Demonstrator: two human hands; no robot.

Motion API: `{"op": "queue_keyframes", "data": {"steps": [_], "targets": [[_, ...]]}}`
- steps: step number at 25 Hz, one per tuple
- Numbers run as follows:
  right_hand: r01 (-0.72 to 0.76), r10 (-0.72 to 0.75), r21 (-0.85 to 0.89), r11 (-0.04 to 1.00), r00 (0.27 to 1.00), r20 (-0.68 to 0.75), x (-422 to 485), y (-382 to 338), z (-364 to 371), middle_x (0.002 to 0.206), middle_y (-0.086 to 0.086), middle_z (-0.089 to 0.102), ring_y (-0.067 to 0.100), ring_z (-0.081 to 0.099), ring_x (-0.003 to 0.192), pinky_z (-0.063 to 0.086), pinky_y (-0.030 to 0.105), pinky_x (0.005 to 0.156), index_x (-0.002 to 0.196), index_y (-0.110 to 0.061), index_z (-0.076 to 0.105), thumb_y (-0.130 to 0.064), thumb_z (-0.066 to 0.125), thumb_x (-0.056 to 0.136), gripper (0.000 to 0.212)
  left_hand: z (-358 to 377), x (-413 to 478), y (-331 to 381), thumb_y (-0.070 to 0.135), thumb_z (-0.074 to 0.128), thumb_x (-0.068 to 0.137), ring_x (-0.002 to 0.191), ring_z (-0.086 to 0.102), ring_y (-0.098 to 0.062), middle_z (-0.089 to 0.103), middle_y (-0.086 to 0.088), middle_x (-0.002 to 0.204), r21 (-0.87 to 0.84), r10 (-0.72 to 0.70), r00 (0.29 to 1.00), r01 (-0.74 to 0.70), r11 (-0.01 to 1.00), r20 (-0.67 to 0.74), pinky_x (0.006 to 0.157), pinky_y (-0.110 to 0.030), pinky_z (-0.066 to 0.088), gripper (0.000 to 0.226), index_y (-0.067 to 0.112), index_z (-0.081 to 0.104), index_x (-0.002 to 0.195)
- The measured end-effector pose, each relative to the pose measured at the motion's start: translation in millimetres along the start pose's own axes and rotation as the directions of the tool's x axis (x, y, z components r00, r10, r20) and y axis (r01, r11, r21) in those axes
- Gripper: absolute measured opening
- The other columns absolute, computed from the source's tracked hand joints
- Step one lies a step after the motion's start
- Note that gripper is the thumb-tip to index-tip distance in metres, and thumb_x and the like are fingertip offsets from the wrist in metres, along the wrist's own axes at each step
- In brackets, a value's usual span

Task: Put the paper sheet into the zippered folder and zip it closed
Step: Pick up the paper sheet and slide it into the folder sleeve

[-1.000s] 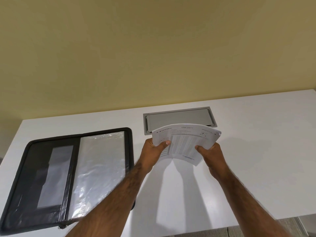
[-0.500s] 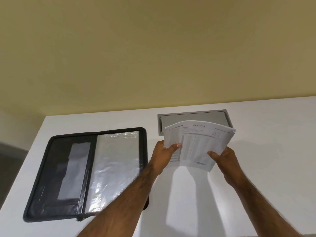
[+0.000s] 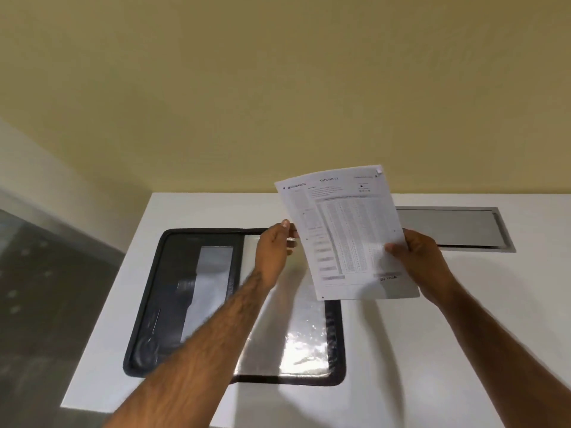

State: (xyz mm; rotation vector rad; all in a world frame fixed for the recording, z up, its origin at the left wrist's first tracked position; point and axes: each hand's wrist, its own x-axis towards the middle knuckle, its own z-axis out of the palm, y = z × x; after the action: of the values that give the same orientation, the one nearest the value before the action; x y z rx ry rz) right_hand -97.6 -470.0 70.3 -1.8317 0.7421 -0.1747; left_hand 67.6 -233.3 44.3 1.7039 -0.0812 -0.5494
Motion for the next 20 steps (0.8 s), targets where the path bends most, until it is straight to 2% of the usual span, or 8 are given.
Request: {"op": "queue_keyframes", "data": {"steps": [2,4,5,7,9,11,14,20], "targets": [[0.009,-0.009,-0.006,1.000,1.000,-0.014,10,-14,14,0.082,0.006,0.073,0.027,0.066,0.075,0.054,0.042,0.069,0.086,-0.024,0.073,-0.007,0.063,0.087,0.020,-38,25,-24,0.035,0.050,0.102,0.099,0.067,-0.018,0.072,0.003,0.110,0.328,0.037,0.999,-0.024,0.944,-0.034,0.086,-0.030,0.050,0.026,0.019,0.070,0.111],[-0.011,0.012,0.026,1.000,0.998,-0.059,18,-23,25,0.084,0.006,0.073,0.028,0.067,0.078,0.053,0.041,0.071,0.084,-0.022,0.073,-0.006,0.064,0.088,0.019,-69,46,-47,0.031,0.053,0.097,0.108,0.062,-0.014,0.064,0.009,0.122,0.651,0.034,0.998,-0.056,0.757,0.046,0.091,-0.028,0.047,0.024,0.025,0.064,0.118],[-0.022,0.025,0.045,0.999,0.996,-0.084,21,-26,31,0.087,0.006,0.075,0.030,0.069,0.081,0.054,0.042,0.074,0.086,-0.023,0.074,-0.006,0.065,0.088,0.020,-82,56,-58,0.030,0.054,0.095,0.114,0.060,-0.016,0.060,0.006,0.134,0.746,0.026,0.994,-0.099,0.659,0.110,0.095,-0.032,0.048,0.029,0.027,0.060,0.123],[-0.033,0.041,0.065,0.997,0.992,-0.117,26,-31,39,0.092,0.004,0.076,0.031,0.071,0.086,0.056,0.045,0.079,0.090,-0.027,0.075,-0.006,0.066,0.088,0.023,-91,70,-75,0.030,0.058,0.093,0.137,0.045,-0.025,0.038,0.001,0.157,0.857,-0.034,0.973,-0.184,0.482,0.228,0.107,-0.043,0.043,0.052,0.027,0.046,0.143],[-0.048,0.059,0.080,0.996,0.988,-0.142,32,-29,44,0.094,0.002,0.076,0.030,0.071,0.088,0.058,0.047,0.081,0.092,-0.031,0.075,-0.006,0.066,0.088,0.027,-87,80,-82,0.033,0.060,0.092,0.151,0.021,-0.028,0.015,0.000,0.167,0.897,-0.073,0.952,-0.253,0.362,0.298,0.115,-0.048,0.030,0.071,0.024,0.028,0.155],[-0.054,0.066,0.091,0.994,0.989,-0.134,35,-27,49,0.094,0.001,0.075,0.029,0.070,0.087,0.058,0.045,0.080,0.092,-0.032,0.074,-0.005,0.065,0.089,0.029,-78,90,-85,0.038,0.061,0.093,0.154,0.010,-0.029,0.009,0.000,0.168,0.902,-0.068,0.940,-0.300,0.311,0.335,0.119,-0.049,0.023,0.079,0.022,0.019,0.158],[-0.061,0.068,0.065,0.996,0.992,-0.103,39,-22,51,0.093,0.002,0.075,0.029,0.070,0.086,0.056,0.043,0.078,0.096,-0.031,0.072,-0.004,0.064,0.090,0.029,-70,98,-88,0.045,0.064,0.091,0.154,0.009,-0.028,0.013,-0.001,0.166,0.906,-0.066,0.939,-0.304,0.295,0.336,0.122,-0.049,0.018,0.084,0.022,0.019,0.158],[-0.066,0.070,0.061,0.996,0.996,-0.053,39,-16,53,0.092,0.000,0.074,0.023,0.069,0.081,0.052,0.032,0.069,0.102,-0.024,0.071,-0.002,0.061,0.091,0.027,-71,77,-92,0.047,0.065,0.090,0.152,0.014,-0.028,0.020,-0.002,0.164,0.895,-0.007,0.924,-0.368,0.250,0.382,0.122,-0.046,0.019,0.083,0.022,0.023,0.156]]}}
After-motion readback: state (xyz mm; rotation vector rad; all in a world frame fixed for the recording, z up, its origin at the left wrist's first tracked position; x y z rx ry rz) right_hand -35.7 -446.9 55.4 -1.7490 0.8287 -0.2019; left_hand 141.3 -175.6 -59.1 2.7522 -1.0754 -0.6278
